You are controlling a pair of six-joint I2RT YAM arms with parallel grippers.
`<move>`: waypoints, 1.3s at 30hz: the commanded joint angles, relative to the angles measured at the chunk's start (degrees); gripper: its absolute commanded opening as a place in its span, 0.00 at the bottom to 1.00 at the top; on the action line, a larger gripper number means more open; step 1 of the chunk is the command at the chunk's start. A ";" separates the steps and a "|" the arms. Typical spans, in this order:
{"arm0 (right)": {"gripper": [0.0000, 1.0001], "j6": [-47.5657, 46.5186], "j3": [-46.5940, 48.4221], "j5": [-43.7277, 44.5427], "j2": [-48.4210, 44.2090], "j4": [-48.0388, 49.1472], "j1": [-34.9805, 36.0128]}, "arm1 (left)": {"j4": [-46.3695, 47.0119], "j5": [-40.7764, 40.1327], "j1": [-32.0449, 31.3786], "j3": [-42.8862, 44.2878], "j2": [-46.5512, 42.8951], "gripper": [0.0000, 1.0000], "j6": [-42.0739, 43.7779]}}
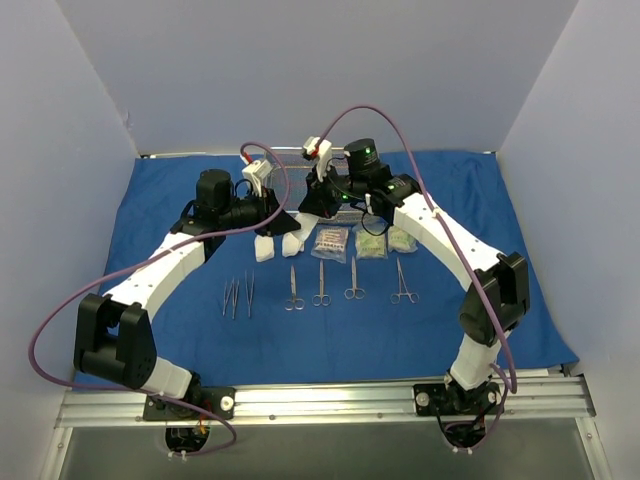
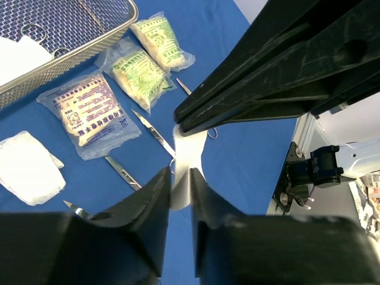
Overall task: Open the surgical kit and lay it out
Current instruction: Place the medical item in the surgical kit.
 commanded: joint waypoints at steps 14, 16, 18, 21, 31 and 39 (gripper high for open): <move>0.46 10.67 4.32 9.69 0.91 3.98 -5.51 | 0.92 -9.20 9.83 -6.79 -4.09 0.02 -4.58; 0.52 11.39 4.58 9.51 2.14 4.69 -6.75 | 1.01 -9.03 11.77 -8.55 -3.13 0.02 -3.45; 0.53 11.48 5.19 11.43 2.85 4.69 -7.90 | 0.75 -9.20 15.02 -9.60 -1.38 0.02 -2.65; 0.54 10.08 6.78 13.46 4.08 2.50 -8.16 | -0.30 -4.11 20.72 -9.43 3.89 0.02 -1.07; 0.56 7.96 8.89 15.49 6.54 0.30 -8.69 | -3.73 -0.94 25.57 -8.38 16.46 0.02 1.39; 0.56 7.96 8.63 15.32 6.90 0.29 -8.78 | -1.37 4.42 25.67 -1.98 20.08 0.02 -2.12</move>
